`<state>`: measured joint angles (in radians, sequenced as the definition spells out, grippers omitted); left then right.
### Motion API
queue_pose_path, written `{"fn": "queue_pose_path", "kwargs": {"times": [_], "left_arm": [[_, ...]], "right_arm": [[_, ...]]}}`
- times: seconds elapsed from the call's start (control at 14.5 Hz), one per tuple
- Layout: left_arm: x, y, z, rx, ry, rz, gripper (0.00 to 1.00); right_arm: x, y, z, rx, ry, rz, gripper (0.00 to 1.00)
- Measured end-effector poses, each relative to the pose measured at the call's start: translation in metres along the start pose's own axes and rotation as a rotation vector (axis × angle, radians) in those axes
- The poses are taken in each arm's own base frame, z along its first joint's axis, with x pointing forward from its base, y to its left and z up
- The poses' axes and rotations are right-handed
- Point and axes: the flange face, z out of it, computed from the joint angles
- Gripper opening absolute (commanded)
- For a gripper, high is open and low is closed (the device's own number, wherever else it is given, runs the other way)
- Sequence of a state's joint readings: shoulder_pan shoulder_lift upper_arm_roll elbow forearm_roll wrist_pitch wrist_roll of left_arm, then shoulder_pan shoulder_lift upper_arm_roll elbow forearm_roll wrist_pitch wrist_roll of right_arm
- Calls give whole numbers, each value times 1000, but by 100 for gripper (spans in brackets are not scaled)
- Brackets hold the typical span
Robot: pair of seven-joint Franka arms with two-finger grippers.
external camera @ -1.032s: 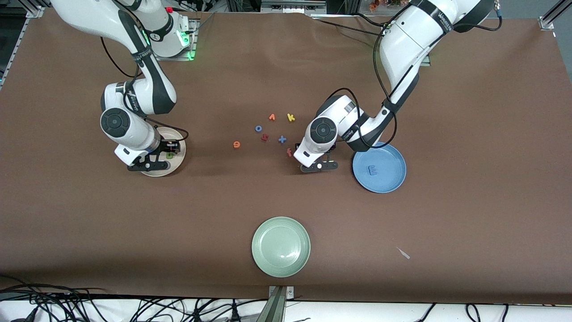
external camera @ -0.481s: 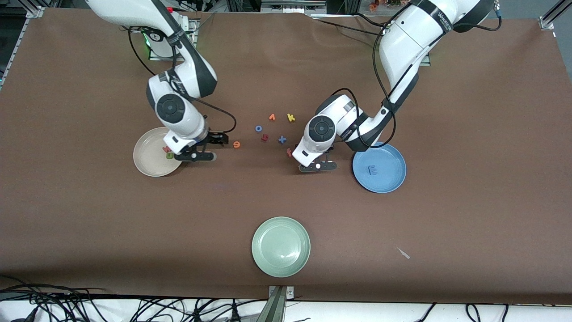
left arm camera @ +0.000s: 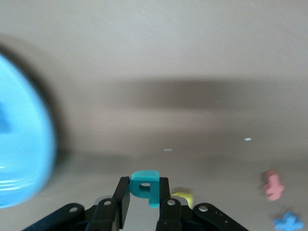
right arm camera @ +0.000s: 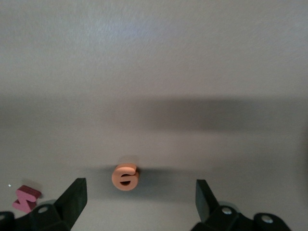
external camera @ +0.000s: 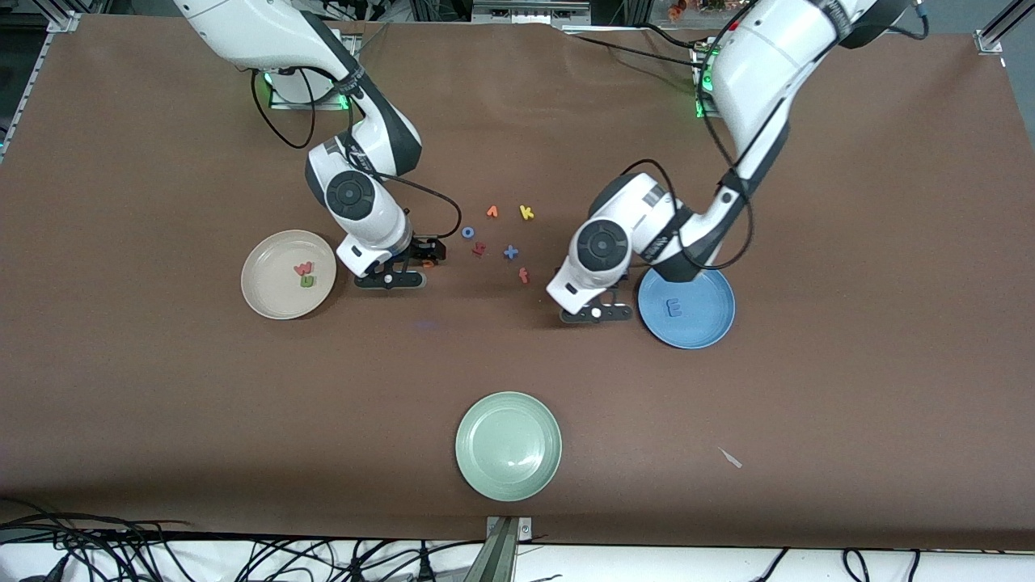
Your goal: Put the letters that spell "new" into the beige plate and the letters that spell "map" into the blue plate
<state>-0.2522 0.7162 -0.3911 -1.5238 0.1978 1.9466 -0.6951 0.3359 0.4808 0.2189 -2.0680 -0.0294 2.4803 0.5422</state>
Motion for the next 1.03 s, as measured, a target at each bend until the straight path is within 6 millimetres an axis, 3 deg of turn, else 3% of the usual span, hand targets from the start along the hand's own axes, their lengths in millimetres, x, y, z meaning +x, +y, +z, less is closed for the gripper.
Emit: {"fn": "queue_pose_path", "kwargs": {"times": [0.21, 0.41, 0.55, 0.69, 0.76, 0.83, 1.03], "left_arm": [[23, -63, -22, 31, -38, 62, 2], [46, -119, -4, 126, -34, 104, 1], [50, -137, 20, 182, -52, 121, 4], [50, -145, 38, 193, -74, 128, 34], [49, -147, 45, 192, -81, 129, 89], [49, -149, 49, 191, -86, 129, 100], [49, -147, 47, 187, -83, 132, 100]], "right_arm": [[-3, -4, 10, -2, -9, -7, 99], [-1, -7, 15, 4, -7, -9, 92], [-2, -10, 19, 4, -9, -14, 86], [-3, -13, 22, 6, -9, -19, 75], [-4, -14, 24, 6, -9, -21, 69], [-5, -15, 25, 7, -9, -23, 65], [-5, -16, 25, 8, -7, -24, 50]]}}
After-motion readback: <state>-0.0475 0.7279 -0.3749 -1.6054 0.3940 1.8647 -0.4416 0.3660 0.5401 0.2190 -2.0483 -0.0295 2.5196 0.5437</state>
